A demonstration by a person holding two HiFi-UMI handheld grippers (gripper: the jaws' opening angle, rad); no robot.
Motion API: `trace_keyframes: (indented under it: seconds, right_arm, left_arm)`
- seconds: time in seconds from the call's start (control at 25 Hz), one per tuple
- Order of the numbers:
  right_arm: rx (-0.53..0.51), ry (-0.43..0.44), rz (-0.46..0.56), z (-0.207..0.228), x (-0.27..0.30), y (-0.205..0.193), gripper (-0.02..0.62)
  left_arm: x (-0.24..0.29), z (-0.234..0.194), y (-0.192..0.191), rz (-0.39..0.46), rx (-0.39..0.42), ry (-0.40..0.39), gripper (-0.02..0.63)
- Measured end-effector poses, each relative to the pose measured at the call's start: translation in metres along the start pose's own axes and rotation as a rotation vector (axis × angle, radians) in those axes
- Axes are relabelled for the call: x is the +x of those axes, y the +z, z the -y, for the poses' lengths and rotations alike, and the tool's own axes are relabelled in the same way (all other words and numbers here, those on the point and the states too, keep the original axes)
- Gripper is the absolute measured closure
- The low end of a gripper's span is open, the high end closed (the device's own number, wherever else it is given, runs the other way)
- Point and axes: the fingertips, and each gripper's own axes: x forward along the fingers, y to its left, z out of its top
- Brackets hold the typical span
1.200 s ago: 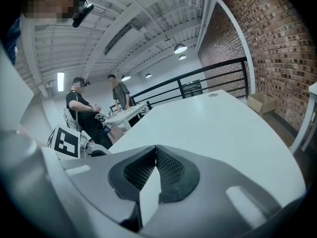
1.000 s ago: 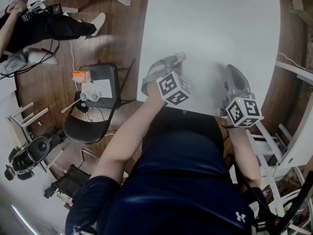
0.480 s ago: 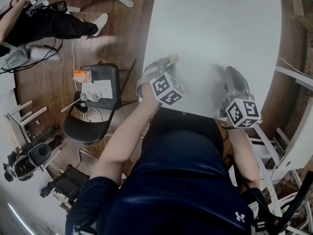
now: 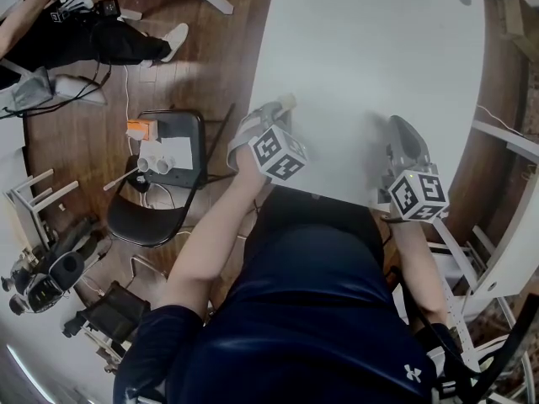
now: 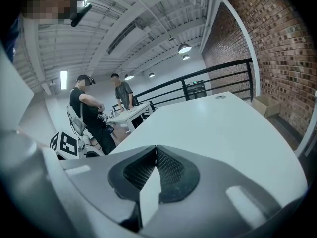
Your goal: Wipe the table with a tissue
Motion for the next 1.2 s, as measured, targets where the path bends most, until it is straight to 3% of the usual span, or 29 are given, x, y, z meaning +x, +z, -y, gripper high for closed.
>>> trace_keyframes:
  seconds: [0.2, 0.6, 0.8, 1.2]
  right_arm:
    - [-0.008, 0.006, 0.005, -0.002, -0.001, 0.002, 0.584]
    - [-0.014, -0.009, 0.039, 0.005, -0.019, 0.016, 0.584]
    - [-0.029, 0.002, 0.064, -0.003, -0.03, 0.026, 0.584]
    - [-0.085, 0.087, 0.075, -0.041, -0.054, 0.025, 0.584]
  left_arm:
    - [0.0, 0.0, -0.002, -0.004, -0.033, -0.003, 0.592]
    - [-0.056, -0.036, -0.031, 0.093, -0.299, 0.053, 0.592]
    - [-0.089, -0.034, -0.022, 0.18, -0.382, 0.057, 0.592]
    - [-0.142, 0.007, 0.029, 0.412, -0.444, -0.018, 0.592]
